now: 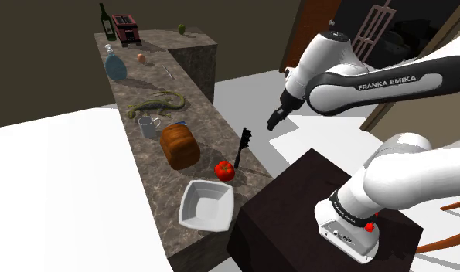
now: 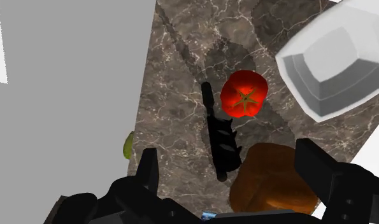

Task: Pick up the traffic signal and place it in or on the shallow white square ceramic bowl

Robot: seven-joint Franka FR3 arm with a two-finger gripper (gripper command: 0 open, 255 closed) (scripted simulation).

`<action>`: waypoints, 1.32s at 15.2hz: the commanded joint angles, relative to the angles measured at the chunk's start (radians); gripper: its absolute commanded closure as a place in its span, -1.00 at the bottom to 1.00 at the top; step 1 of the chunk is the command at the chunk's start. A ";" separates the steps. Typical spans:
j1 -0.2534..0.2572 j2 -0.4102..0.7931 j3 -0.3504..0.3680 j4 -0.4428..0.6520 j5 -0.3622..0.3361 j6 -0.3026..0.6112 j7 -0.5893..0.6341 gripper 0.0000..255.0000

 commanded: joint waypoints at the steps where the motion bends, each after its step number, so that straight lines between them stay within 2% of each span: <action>1: 0.010 0.081 0.005 -0.031 0.002 0.141 0.000 -1.00; 7: 0.019 0.405 0.013 -0.060 -0.009 0.565 -0.009 -1.00; 9: 0.005 0.535 0.031 -0.046 -0.026 0.704 -0.002 -1.00; 10: -0.037 0.602 0.069 -0.034 -0.051 0.770 0.014 -1.00; 11: -0.279 0.669 0.381 -0.018 0.196 0.834 -0.173 -1.00; 12: -0.063 0.738 0.182 0.002 0.255 0.896 -0.226 -1.00; 13: -0.262 0.779 0.433 0.024 0.464 0.925 -0.397 -1.00; 14: -0.147 0.798 0.286 0.024 0.337 0.940 -0.298 -1.00; 15: -0.153 0.824 0.296 0.034 0.357 0.957 -0.317 -1.00; 20: -0.136 0.945 0.274 0.084 0.359 1.029 -0.334 -1.00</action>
